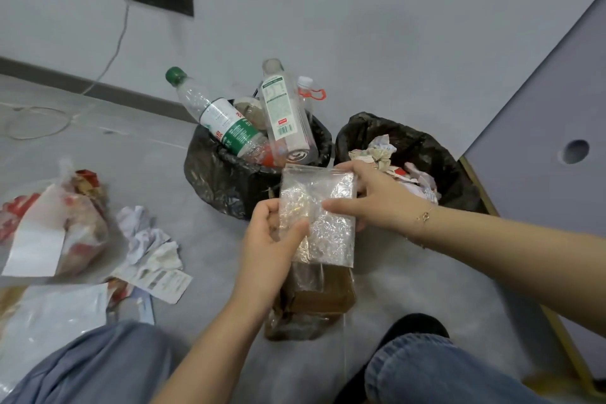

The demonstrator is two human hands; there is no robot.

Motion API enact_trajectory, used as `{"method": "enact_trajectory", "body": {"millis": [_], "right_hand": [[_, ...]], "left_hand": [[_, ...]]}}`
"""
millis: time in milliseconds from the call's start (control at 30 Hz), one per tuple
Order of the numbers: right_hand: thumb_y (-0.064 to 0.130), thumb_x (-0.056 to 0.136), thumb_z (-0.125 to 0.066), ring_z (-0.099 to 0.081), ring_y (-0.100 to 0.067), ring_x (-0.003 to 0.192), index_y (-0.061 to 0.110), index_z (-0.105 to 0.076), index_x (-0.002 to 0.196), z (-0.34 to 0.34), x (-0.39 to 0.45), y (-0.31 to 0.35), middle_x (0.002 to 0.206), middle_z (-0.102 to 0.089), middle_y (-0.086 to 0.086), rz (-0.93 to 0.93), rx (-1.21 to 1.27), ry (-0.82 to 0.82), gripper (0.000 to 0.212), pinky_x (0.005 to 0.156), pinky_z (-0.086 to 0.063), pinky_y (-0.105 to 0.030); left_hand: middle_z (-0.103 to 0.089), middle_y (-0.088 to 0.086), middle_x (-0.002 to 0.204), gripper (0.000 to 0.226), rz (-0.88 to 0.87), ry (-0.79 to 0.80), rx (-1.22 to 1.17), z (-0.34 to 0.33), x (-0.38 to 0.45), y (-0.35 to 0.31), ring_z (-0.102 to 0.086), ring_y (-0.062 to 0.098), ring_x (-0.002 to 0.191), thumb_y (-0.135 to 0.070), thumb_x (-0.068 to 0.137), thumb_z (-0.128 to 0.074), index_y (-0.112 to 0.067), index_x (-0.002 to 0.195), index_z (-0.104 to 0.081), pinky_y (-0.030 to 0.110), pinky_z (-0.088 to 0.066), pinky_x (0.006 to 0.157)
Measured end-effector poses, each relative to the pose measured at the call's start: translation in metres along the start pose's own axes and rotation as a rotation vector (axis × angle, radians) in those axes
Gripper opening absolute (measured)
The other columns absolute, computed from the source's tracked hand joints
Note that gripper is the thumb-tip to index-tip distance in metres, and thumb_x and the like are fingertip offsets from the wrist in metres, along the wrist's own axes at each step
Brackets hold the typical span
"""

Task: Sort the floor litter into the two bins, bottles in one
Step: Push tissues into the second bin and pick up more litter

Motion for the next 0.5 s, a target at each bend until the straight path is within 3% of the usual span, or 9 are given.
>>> {"method": "enact_trajectory", "body": {"millis": [67, 133, 167, 233, 300, 400, 500], "right_hand": [[0.019, 0.079, -0.075, -0.063, -0.002, 0.057, 0.013, -0.051, 0.119, 0.003, 0.002, -0.004, 0.069, -0.063, 0.001, -0.034, 0.106, -0.044, 0.047, 0.047, -0.051, -0.019], [0.008, 0.079, -0.075, -0.057, 0.002, 0.043, 0.008, -0.054, 0.11, 0.009, 0.004, -0.008, 0.05, -0.059, 0.007, -0.048, 0.174, -0.091, 0.037, 0.04, -0.045, -0.016], [0.006, 0.079, -0.074, -0.057, 0.001, 0.043, 0.01, -0.054, 0.107, 0.014, 0.005, -0.008, 0.051, -0.06, 0.004, -0.027, 0.139, -0.134, 0.034, 0.04, -0.047, -0.019], [0.011, 0.079, -0.074, -0.063, -0.01, 0.059, 0.016, -0.055, 0.105, 0.024, 0.006, -0.009, 0.074, -0.066, -0.01, 0.065, -0.096, -0.223, 0.032, 0.056, -0.056, -0.031], [0.017, 0.078, -0.071, -0.064, -0.024, 0.074, 0.022, -0.056, 0.107, 0.03, 0.009, -0.01, 0.091, -0.067, -0.014, 0.131, -0.308, -0.252, 0.033, 0.072, -0.056, -0.044], [0.016, 0.079, -0.067, -0.062, -0.028, 0.071, 0.024, -0.051, 0.113, 0.023, 0.015, -0.008, 0.089, -0.066, -0.012, 0.161, -0.349, -0.207, 0.039, 0.066, -0.054, -0.043], [0.009, 0.077, -0.062, -0.049, -0.017, 0.051, 0.02, -0.045, 0.115, 0.0, 0.023, -0.004, 0.067, -0.056, -0.007, 0.211, -0.406, -0.123, 0.043, 0.047, -0.038, -0.03]], "left_hand": [[-0.071, -0.001, 0.101, 0.028, 0.013, 0.027, -0.039, -0.001, 0.0, -0.001, -0.07, 0.016, 0.091, -0.012, 0.086, -0.069, -0.018, 0.109, -0.056, 0.036, -0.059, 0.077], [-0.069, 0.002, 0.103, 0.03, 0.014, 0.048, -0.05, 0.0, 0.002, 0.0, -0.069, 0.015, 0.091, -0.012, 0.085, -0.069, -0.018, 0.111, -0.054, 0.028, -0.058, 0.075], [-0.068, 0.002, 0.104, 0.031, -0.006, 0.047, -0.032, 0.0, 0.004, 0.001, -0.068, 0.014, 0.093, -0.012, 0.085, -0.069, -0.019, 0.111, -0.053, 0.025, -0.056, 0.078], [-0.064, -0.005, 0.11, 0.034, -0.061, 0.013, 0.14, 0.005, 0.007, 0.007, -0.061, 0.007, 0.103, -0.016, 0.086, -0.07, -0.023, 0.114, -0.051, 0.018, -0.05, 0.085], [-0.055, -0.013, 0.119, 0.037, -0.136, -0.053, 0.542, 0.012, 0.01, 0.014, -0.048, 0.005, 0.115, -0.027, 0.086, -0.069, -0.027, 0.118, -0.049, 0.018, -0.04, 0.092], [-0.038, -0.006, 0.139, 0.037, -0.103, -0.044, 0.878, 0.019, 0.012, 0.03, -0.027, 0.016, 0.134, -0.036, 0.084, -0.067, -0.032, 0.117, -0.052, 0.035, -0.029, 0.108], [-0.033, -0.001, 0.143, 0.033, 0.039, 0.077, 0.689, 0.019, 0.011, 0.04, -0.028, 0.016, 0.137, -0.026, 0.085, -0.067, -0.037, 0.112, -0.051, 0.023, -0.027, 0.104]]}}
Point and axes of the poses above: each hand's wrist, its own x-axis towards the middle knuckle, its own z-axis out of the back of the hand, y = z × x, the point moved 2 cm from there along x, towards the middle knuckle
